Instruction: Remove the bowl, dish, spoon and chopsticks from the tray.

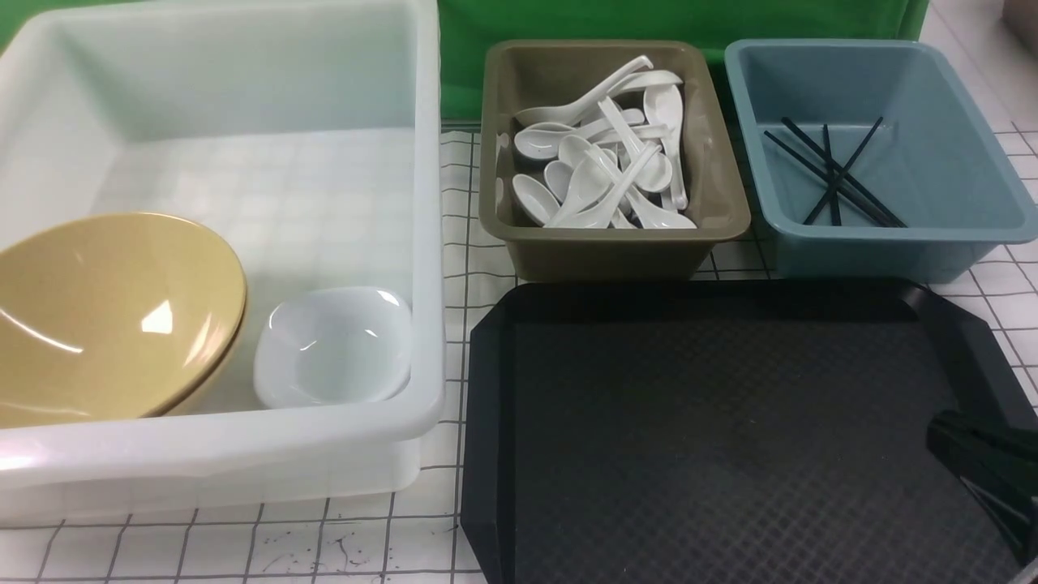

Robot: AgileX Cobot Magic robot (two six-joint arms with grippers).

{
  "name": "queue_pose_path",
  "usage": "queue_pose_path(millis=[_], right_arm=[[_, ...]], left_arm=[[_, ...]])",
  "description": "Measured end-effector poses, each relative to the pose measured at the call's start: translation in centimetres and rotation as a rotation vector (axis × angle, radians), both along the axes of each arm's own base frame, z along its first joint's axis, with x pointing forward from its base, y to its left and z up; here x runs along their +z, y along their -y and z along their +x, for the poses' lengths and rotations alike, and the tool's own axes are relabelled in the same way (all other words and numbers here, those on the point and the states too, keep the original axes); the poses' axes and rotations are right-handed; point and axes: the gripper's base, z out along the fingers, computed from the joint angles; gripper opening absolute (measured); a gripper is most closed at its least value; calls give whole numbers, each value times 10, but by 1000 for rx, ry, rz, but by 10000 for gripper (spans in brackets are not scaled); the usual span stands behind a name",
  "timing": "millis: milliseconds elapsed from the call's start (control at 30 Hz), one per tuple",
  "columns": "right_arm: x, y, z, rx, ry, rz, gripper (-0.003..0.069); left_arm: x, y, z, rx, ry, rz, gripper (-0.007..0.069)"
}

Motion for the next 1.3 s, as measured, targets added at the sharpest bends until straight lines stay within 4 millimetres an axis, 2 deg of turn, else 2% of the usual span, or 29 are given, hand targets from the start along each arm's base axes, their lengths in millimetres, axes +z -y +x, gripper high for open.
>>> queue_pose_path(millis=[167,267,433,567,667,1300], right_arm=[[-16,17,-15,-105,35,87,37],[-32,32,-26,-245,87,161,37],[-39,45,-38,-408,152,234,38],[-48,50,-41,-492,71,212,40],[-56,52,-43,-526,-19,190,41],[-57,52,-43,-531,-34,189,47]], left_arm=[[0,0,0,0,0,0,-6],[0,0,0,0,0,0,-6],[0,0,0,0,0,0,-6],[0,0,0,-4,1,1,-6],[0,0,0,-4,1,1,-6],[0,0,0,-4,0,4,-6]])
